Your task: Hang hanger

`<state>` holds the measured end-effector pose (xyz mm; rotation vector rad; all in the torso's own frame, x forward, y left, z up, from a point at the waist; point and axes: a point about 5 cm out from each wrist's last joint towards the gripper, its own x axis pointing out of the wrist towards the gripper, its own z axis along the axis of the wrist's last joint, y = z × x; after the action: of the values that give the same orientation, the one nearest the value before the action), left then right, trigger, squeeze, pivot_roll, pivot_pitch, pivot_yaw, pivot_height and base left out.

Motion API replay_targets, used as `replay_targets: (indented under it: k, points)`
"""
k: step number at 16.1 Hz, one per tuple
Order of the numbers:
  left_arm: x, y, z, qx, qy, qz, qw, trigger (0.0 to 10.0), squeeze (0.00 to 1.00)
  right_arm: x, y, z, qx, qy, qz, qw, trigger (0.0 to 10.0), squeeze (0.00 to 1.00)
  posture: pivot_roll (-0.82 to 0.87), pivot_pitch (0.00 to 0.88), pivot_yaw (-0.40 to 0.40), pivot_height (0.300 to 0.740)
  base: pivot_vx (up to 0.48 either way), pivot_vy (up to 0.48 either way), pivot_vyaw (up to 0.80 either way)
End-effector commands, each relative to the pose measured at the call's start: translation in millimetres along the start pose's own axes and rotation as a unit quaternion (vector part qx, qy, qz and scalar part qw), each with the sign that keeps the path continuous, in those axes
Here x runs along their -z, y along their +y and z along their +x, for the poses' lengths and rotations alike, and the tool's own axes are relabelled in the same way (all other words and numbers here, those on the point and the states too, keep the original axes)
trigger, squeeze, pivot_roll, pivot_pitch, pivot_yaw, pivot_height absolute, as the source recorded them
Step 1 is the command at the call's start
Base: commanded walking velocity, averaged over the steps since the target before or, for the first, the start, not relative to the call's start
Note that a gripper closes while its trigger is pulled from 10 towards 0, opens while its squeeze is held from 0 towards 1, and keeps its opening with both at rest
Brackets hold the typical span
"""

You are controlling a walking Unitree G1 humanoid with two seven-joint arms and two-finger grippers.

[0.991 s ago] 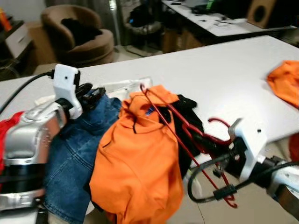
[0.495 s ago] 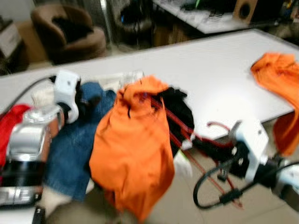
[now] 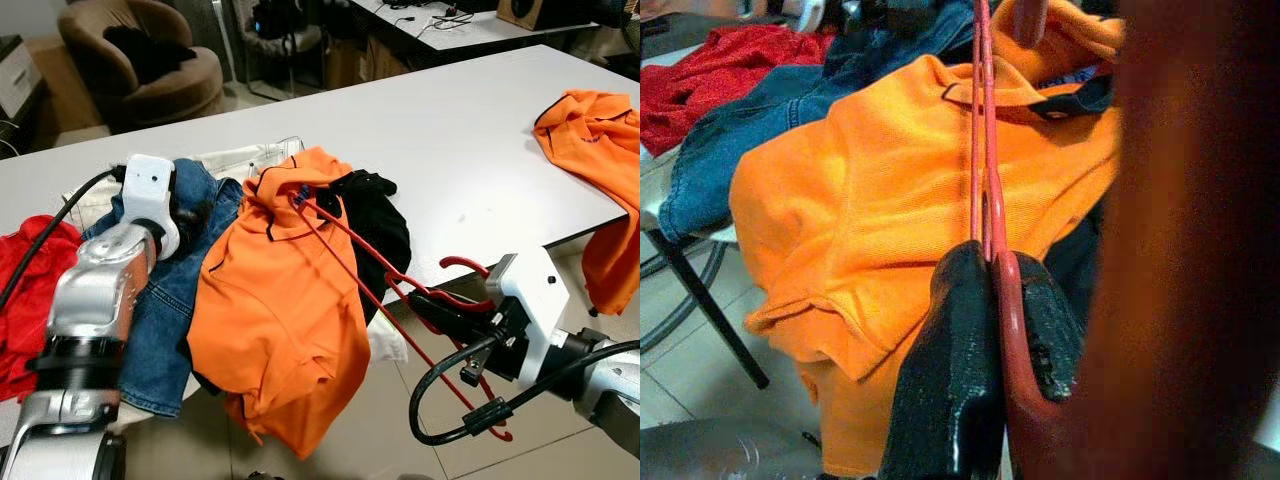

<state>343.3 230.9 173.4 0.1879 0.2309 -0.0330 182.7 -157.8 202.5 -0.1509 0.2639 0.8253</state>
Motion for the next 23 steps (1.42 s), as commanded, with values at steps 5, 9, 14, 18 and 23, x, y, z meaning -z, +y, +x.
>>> replay_targets:
  k: [5,9,14,18,23]
  points:
    - [-8.8,5.1,4.7,-0.045,-0.026,0.084,0.995,10.0,0.0,-3.7,0.0,3.3,-0.014,-0.003,-0.009,1.0,10.0,0.0,-0.25,0.0,0.08,0.74,0.0,0.0,0.0]
    - [-9.8,9.4,5.8,-0.06,-0.037,0.09,0.993,0.0,0.0,-4.4,1.6,2.7,-0.03,-0.003,-0.009,0.999,10.0,0.0,-0.24,0.0,0.074,0.74,0.0,0.0,0.0]
    - [-12.3,10.2,4.8,-0.038,-0.052,0.082,0.995,0.0,0.0,-4.4,1.5,1.7,-0.032,-0.004,-0.009,0.999,10.0,0.0,-0.25,0.0,0.072,0.74,0.0,0.0,0.0]
    - [-10.5,4.5,5.7,-0.014,-0.057,0.074,0.996,0.0,0.0,-4.3,1.3,1.9,-0.034,-0.002,-0.009,0.999,10.0,0.0,-0.25,0.0,0.071,0.74,0.0,0.0,0.0]
    - [-7.7,-1.3,7.3,0.004,-0.054,0.061,0.997,0.0,0.0,-5.0,0.0,3.6,-0.032,-0.005,-0.011,0.999,10.0,0.0,-0.24,0.0,0.071,0.74,0.0,0.0,0.0]
